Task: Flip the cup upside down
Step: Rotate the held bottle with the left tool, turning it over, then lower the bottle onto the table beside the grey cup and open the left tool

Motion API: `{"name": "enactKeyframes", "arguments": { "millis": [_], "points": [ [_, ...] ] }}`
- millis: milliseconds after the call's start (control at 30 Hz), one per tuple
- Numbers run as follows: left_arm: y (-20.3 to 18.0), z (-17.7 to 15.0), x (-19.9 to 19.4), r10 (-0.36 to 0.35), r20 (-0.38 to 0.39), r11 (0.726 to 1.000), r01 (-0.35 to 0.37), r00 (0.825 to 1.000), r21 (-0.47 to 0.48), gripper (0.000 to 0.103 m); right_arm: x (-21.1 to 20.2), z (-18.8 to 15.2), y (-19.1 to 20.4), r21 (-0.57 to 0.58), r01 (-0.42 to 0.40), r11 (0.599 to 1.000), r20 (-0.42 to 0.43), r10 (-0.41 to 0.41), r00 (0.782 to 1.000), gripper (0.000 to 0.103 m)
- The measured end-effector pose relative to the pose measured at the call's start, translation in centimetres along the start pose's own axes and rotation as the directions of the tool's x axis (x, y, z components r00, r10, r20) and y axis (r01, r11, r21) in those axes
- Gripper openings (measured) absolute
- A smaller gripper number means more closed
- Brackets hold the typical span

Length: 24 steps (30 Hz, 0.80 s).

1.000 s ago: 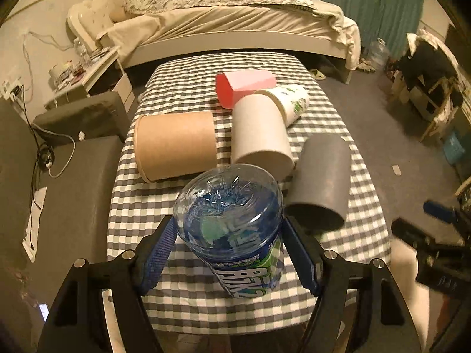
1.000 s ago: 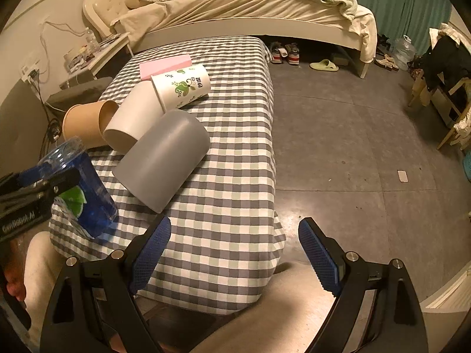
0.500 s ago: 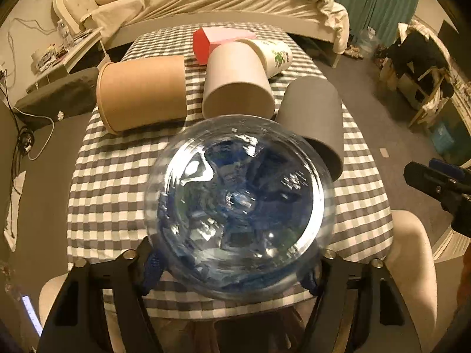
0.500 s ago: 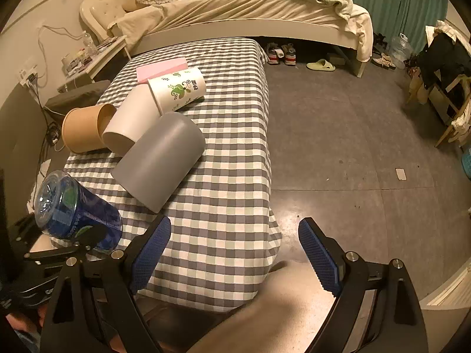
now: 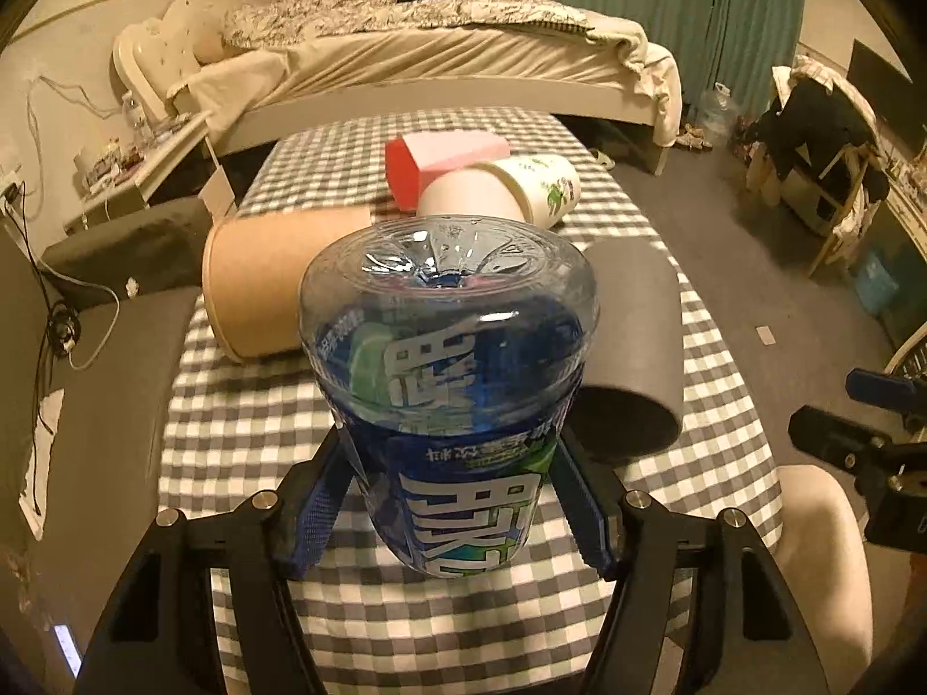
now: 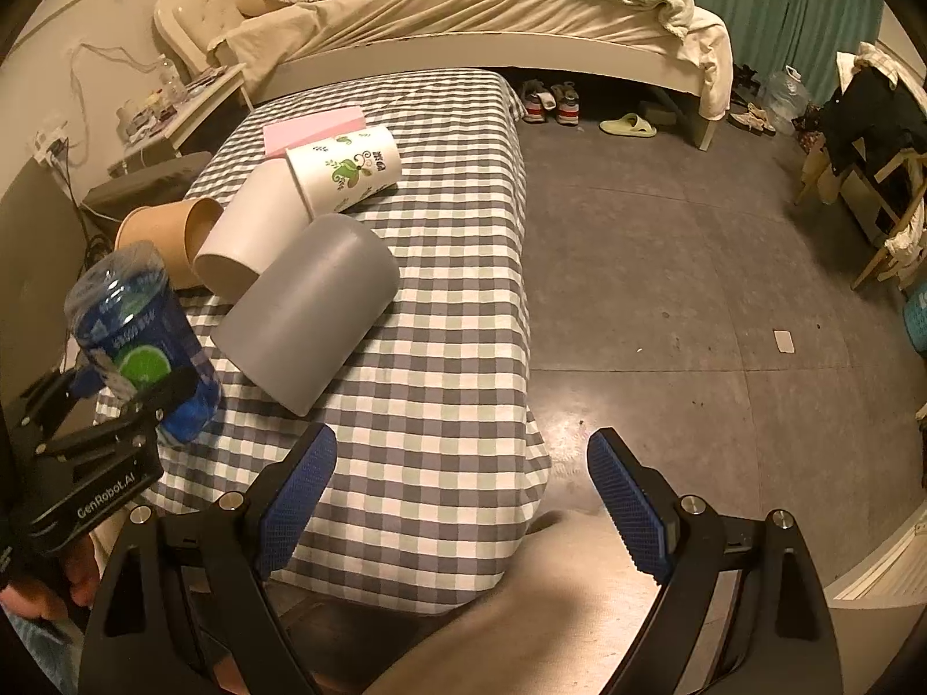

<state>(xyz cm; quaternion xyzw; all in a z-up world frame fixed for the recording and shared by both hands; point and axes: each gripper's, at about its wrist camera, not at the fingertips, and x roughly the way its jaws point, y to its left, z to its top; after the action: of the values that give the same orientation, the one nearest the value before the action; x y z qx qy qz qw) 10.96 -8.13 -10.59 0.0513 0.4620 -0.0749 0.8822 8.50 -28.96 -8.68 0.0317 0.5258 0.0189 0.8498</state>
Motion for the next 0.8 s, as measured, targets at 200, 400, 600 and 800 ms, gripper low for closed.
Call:
{"name": "enactKeyframes", "arguments": {
  "millis": [200, 400, 600, 800],
  "points": [
    [0.2, 0.8, -0.1, 0.018, 0.071, 1.000, -0.019, 0.997, 0.003, 0.069, 0.2, 0.0, 0.2, -0.005, 0.005, 1.000, -0.004, -0.005, 1.000, 0.088],
    [0.7, -1.0, 1.8, 0.038, 0.044, 0.999, -0.037, 0.998, -0.017, 0.069, 0.1, 0.0, 0.4, -0.012, 0.011, 1.000, -0.007, -0.011, 1.000, 0.088],
    [0.6, -2.2, 1.6, 0.022, 0.029, 1.000, -0.021, 0.999, -0.012, 0.069, -0.2, 0.3, 0.3, -0.011, 0.019, 1.000, 0.001, -0.019, 1.000, 0.088],
    [0.9, -2.7, 1.4, -0.006, 0.011, 0.999, 0.006, 1.000, -0.036, 0.077, -0.6, 0.4, 0.8, -0.024, 0.012, 1.000, 0.009, -0.011, 1.000, 0.088]
  ]
}}
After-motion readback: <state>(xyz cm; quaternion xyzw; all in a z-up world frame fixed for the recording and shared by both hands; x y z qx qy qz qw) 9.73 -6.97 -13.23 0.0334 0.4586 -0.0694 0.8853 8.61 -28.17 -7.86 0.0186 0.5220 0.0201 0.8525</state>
